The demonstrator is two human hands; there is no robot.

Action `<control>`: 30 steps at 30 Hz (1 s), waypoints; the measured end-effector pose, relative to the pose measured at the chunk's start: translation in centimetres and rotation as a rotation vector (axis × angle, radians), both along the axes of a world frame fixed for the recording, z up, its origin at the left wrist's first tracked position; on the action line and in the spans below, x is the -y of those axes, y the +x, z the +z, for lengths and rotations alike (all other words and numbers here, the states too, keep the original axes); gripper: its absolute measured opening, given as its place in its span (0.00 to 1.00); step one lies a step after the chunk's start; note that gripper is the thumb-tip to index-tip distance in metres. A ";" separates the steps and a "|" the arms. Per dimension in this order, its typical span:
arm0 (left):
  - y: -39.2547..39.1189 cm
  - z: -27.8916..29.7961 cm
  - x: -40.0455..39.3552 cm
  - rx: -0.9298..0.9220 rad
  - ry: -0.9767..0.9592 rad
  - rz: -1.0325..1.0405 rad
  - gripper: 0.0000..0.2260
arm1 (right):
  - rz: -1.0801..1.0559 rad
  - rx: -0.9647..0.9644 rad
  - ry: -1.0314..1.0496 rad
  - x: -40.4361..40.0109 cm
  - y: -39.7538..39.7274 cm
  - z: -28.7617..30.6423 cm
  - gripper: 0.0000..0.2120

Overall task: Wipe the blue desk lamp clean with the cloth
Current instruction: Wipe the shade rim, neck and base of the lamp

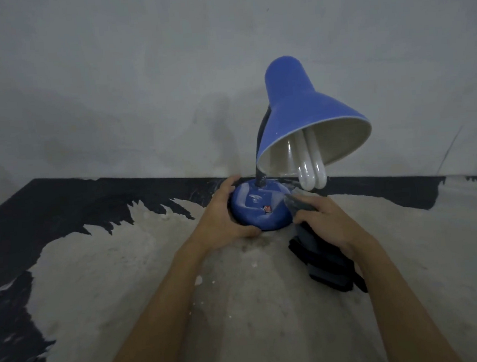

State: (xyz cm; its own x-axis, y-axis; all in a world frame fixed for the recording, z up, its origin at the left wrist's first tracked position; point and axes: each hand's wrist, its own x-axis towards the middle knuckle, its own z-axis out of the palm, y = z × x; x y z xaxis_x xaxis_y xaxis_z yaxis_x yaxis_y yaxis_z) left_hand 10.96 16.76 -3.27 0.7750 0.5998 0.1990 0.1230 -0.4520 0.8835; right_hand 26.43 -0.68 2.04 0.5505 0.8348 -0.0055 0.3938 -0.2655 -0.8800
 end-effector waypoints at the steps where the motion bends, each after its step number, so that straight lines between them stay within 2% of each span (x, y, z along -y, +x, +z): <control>1: 0.0 -0.1 -0.2 0.002 -0.016 -0.006 0.52 | 0.022 0.002 -0.044 0.0 -0.1 0.0 0.19; 3: 0.1 -0.3 -0.6 0.013 -0.038 -0.029 0.51 | 0.112 -0.033 -0.123 0.1 -0.4 0.3 0.22; 6: 0.0 -0.1 -0.9 0.029 -0.119 -0.026 0.44 | 0.209 -0.091 -0.166 0.0 -1.1 0.7 0.26; 10: 0.1 0.3 -0.9 0.058 -0.189 0.017 0.40 | 0.237 -0.028 -0.194 -0.2 -1.5 0.9 0.27; 13: 0.2 0.4 -0.9 0.080 -0.223 0.052 0.36 | 0.233 0.057 -0.181 -0.7 -2.4 0.9 0.27; 18: 0.1 1.0 -0.5 0.141 -0.284 0.174 0.27 | 0.399 0.002 -0.274 -2.1 -4.4 0.2 0.19; 23: 0.0 0.7 -0.7 0.184 -0.307 0.233 0.22 | 0.171 0.116 -0.041 -1.5 -2.9 1.1 0.17; 26: 0.2 0.6 -0.8 0.192 -0.301 0.249 0.22 | 0.125 0.191 -0.045 -1.2 -2.0 0.9 0.12; 30: 0.5 0.3 -1.0 0.194 -0.280 0.269 0.21 | 0.221 0.194 -0.159 -1.8 -2.9 0.3 0.23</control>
